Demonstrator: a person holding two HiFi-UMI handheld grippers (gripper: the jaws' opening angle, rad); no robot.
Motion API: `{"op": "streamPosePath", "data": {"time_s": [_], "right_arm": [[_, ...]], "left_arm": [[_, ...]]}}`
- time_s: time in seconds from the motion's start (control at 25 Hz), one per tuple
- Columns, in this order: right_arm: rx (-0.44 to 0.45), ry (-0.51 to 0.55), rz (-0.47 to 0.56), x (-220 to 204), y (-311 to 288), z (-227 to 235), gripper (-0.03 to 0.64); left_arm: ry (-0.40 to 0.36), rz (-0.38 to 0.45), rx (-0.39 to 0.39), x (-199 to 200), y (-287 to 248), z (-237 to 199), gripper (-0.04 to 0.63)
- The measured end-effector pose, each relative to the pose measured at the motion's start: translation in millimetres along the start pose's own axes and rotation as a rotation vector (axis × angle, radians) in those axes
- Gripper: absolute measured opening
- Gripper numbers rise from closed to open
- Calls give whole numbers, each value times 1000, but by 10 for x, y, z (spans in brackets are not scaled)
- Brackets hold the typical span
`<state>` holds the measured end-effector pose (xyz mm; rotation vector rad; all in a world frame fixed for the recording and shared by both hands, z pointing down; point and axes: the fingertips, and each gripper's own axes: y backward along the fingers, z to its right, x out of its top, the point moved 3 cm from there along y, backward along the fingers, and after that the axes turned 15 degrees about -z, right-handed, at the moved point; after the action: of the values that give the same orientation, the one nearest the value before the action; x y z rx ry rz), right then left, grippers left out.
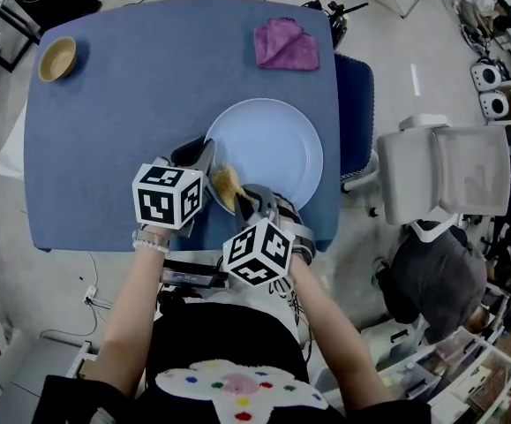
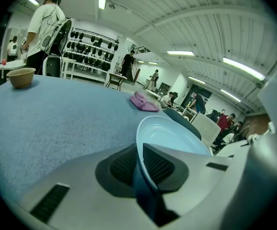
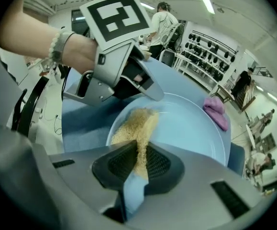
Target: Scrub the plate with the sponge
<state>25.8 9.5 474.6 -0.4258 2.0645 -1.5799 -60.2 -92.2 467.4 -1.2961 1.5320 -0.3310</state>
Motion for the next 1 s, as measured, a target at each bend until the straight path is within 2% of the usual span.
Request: {"op": "streamPosePath", "data": {"time_s": [0.12,0.56,1.0], "right_arm": [[-23,49,-21,-63,2,-36,41],[7,5,-83,-454,33,107,41],[-44,39,-144,-688,28,376,41]], "left_arm": [[1,-2,2,-12,-8,-3,51],[0,-1,7,-12,-39,1,49],[-1,-1,11,-3,-30,4,49]]}}
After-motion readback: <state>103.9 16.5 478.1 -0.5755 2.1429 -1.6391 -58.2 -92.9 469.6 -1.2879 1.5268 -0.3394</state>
